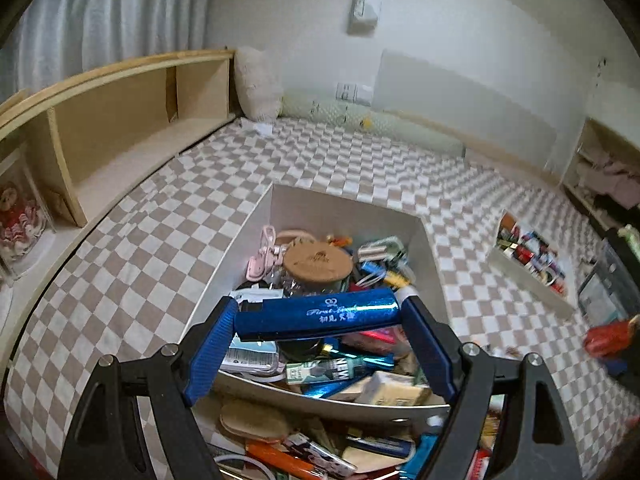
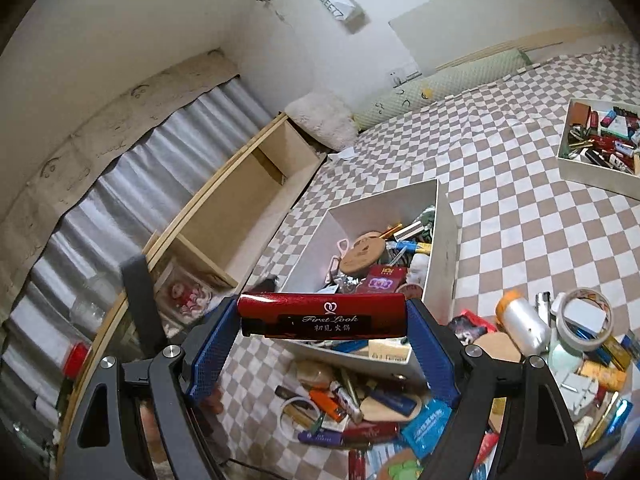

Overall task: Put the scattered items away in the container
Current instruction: 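Carry the blue tube with the left tool while the right carries the red tube to the box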

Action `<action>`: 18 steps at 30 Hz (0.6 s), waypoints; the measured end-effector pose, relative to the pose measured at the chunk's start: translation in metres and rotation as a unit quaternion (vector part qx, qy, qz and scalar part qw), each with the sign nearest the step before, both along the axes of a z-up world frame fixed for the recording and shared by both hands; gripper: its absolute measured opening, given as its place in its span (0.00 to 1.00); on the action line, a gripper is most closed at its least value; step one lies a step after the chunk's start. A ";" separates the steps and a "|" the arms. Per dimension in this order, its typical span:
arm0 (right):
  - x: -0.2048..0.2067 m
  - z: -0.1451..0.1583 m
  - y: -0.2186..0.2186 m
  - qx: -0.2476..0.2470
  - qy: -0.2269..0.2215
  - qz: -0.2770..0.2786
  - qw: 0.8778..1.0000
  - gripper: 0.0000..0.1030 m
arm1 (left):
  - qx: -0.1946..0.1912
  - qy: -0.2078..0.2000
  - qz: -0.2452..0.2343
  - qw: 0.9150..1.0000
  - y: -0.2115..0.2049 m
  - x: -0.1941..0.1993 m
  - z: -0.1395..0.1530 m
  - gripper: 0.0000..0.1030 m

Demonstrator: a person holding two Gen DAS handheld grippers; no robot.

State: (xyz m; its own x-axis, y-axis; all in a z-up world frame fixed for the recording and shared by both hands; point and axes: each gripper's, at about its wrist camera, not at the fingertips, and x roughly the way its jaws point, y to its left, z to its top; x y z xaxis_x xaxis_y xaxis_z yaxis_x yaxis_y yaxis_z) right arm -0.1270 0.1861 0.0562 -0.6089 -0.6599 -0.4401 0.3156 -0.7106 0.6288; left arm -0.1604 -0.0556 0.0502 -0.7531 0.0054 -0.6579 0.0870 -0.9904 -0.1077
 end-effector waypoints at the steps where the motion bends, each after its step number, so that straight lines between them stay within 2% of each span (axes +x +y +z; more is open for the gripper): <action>1: -0.003 0.000 -0.001 0.000 -0.001 0.000 1.000 0.81 | -0.003 -0.007 -0.001 1.000 -0.001 -0.004 -0.006 0.81; 5: -0.016 -0.002 -0.008 0.008 -0.007 0.001 1.000 0.81 | -0.024 -0.046 -0.005 0.999 -0.005 -0.023 -0.034 0.81; 8: -0.026 -0.005 -0.013 0.011 -0.014 0.002 1.000 0.81 | -0.025 -0.065 -0.008 0.998 -0.006 -0.032 -0.049 0.81; 17: -0.056 -0.013 -0.032 0.030 -0.030 0.007 0.999 0.81 | -0.025 -0.082 -0.010 0.996 -0.006 -0.044 -0.064 0.82; 18: -0.059 -0.014 -0.034 0.032 -0.032 0.010 0.999 0.81 | -0.026 -0.084 -0.009 0.996 -0.007 -0.044 -0.065 0.85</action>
